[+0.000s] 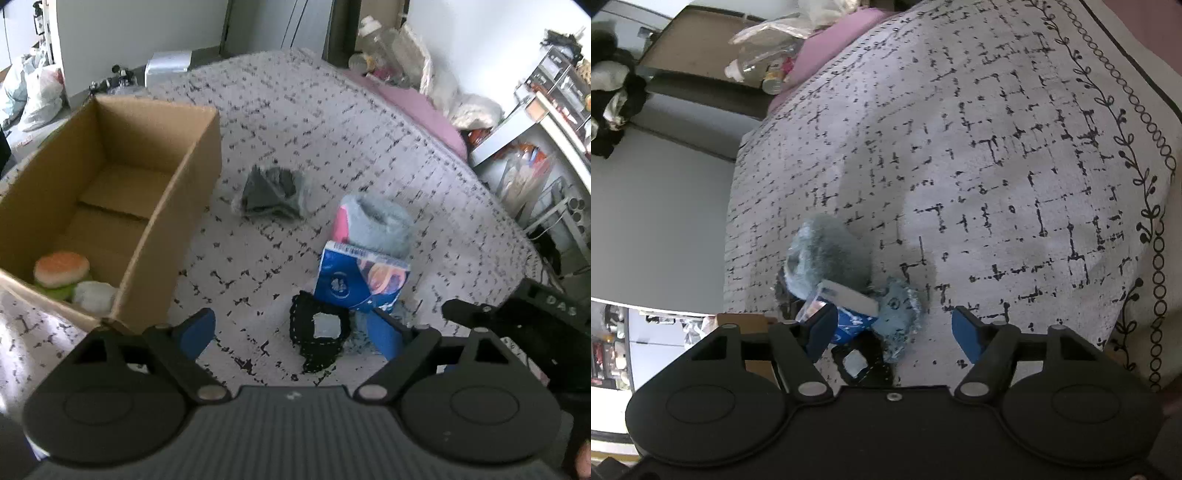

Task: Organize soft objects
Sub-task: 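Grasp the black lace item with the left tool while the right tool grasps the light blue cloth, then carry the black lace item and light blue cloth over the box with both tools, then open both tools to release the lace item and cloth into the box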

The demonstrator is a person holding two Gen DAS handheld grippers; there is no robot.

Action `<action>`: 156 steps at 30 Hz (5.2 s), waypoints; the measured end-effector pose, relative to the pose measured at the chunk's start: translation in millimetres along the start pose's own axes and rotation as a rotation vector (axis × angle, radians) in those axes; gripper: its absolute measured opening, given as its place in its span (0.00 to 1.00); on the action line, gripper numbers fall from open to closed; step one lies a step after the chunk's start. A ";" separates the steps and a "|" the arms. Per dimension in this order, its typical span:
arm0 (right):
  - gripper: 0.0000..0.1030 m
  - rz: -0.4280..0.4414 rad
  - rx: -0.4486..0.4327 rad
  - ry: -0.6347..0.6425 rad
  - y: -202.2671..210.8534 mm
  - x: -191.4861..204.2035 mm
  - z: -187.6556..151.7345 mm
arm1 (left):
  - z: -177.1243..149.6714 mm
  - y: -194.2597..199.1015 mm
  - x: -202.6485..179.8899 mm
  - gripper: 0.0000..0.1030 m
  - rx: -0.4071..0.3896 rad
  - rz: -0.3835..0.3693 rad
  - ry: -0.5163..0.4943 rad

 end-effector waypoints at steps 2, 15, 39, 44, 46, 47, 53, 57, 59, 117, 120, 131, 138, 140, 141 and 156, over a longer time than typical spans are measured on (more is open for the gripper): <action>0.64 -0.015 -0.002 -0.005 -3.9 -2.3 0.3 | -2.9 -9.2 -1.9 0.84 0.014 0.000 -0.001; 0.53 -0.039 0.005 -0.111 -24.8 -22.3 0.5 | -13.7 -49.1 -10.6 0.68 0.092 0.003 0.023; 0.17 0.009 0.086 -0.231 -61.3 -24.5 -5.0 | -14.8 -60.0 -10.9 0.32 0.093 -0.016 0.059; 0.06 0.060 0.042 -0.198 -50.7 -17.2 -2.3 | -12.3 -48.7 -8.0 0.32 0.068 -0.016 0.061; 0.04 0.081 0.023 -0.181 -45.6 -13.4 -1.4 | -10.6 -43.2 -6.6 0.32 0.054 -0.016 0.060; 0.03 0.096 0.014 -0.174 -42.9 -11.7 -1.2 | -9.5 -40.7 -6.1 0.32 0.048 -0.015 0.060; 0.02 0.178 -0.057 -0.125 -24.2 0.2 4.8 | -2.4 -25.0 -3.1 0.32 0.011 -0.012 0.055; 0.02 0.214 -0.081 -0.111 -15.3 2.8 5.9 | 0.8 -17.6 -2.6 0.32 -0.004 -0.007 0.055; 0.02 0.231 -0.093 -0.113 -10.5 3.7 6.8 | 3.2 -12.5 -2.5 0.32 -0.010 -0.008 0.057; 0.02 0.684 0.015 0.225 20.7 136.9 -75.7 | 69.2 85.8 120.8 0.32 -0.238 0.069 0.181; 0.02 0.667 0.032 0.259 15.8 141.6 -85.1 | 68.4 80.1 132.5 0.32 -0.227 0.071 0.199; 0.06 0.607 0.054 0.349 -1.6 157.8 -109.3 | 64.9 62.2 160.8 0.32 -0.182 0.070 0.246; 0.29 0.531 0.058 0.367 -8.5 158.8 -112.6 | 68.5 54.8 167.0 0.32 -0.167 0.066 0.249; 0.36 0.514 0.046 0.369 -8.7 157.7 -111.4 | 70.0 53.1 166.3 0.32 -0.164 0.065 0.249; 0.43 0.504 0.041 0.369 -9.0 156.8 -110.4 | 70.7 52.2 166.2 0.32 -0.163 0.064 0.248; 0.82 0.412 -0.004 0.437 -3.8 158.0 -106.3 | 71.6 37.3 155.8 0.59 -0.091 0.138 0.184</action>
Point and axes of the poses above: each gripper's, at about its wrist camera, not at the fingertips, and y roughly against the way its jaws point, x to its left, z to its top, the point moved 4 cm from there along -y, roughly the way its jaws point, and after that the axes turned 10 degrees about -x, right-handed, at the moved point
